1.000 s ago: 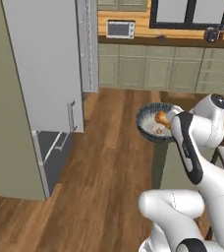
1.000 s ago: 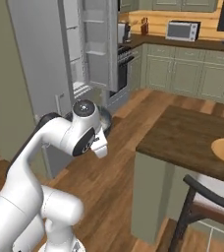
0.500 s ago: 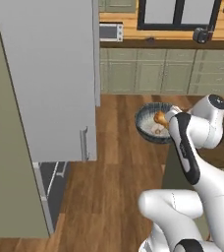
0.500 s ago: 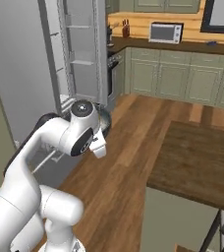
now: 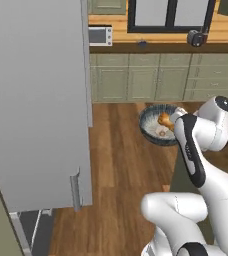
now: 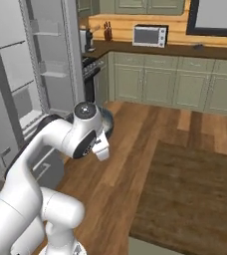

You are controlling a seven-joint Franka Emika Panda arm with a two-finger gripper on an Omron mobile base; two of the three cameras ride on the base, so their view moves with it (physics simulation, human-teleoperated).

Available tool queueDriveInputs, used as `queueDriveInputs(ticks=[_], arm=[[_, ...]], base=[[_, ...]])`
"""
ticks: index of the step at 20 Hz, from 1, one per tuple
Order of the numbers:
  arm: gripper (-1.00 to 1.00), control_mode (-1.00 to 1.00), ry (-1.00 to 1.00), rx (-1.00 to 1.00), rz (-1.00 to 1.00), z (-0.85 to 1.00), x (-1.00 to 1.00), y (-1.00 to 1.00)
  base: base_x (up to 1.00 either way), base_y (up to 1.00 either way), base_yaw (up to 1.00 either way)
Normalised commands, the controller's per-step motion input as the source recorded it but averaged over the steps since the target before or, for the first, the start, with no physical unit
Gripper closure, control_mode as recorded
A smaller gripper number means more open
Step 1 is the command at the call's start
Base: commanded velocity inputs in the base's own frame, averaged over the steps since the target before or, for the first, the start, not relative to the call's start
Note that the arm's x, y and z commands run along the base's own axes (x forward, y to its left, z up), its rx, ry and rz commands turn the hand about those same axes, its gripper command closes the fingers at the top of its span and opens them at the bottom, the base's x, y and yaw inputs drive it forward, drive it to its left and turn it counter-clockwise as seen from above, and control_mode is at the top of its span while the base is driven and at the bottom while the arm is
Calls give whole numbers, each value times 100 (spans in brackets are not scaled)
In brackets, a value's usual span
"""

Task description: Pick the chicken drumstick and garlic from their plates and place them in the bowl. Then put the bowl in the fridge.

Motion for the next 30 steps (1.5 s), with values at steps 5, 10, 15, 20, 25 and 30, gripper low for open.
queueDriveInputs(ticks=[5, 10, 15, 20, 25, 30], arm=[[100, 100, 0, 0, 0, 0, 0, 0], [100, 100, 0, 0, 0, 0, 0, 0], [100, 100, 0, 0, 0, 0, 0, 0], [100, 100, 0, 0, 0, 0, 0, 0], [100, 100, 0, 0, 0, 0, 0, 0], [100, 100, 0, 0, 0, 0, 0, 0]], base=[[94, 10, 0], [57, 43, 9], [57, 0, 23], [100, 0, 29], [62, 5, 40], [0, 0, 71]])
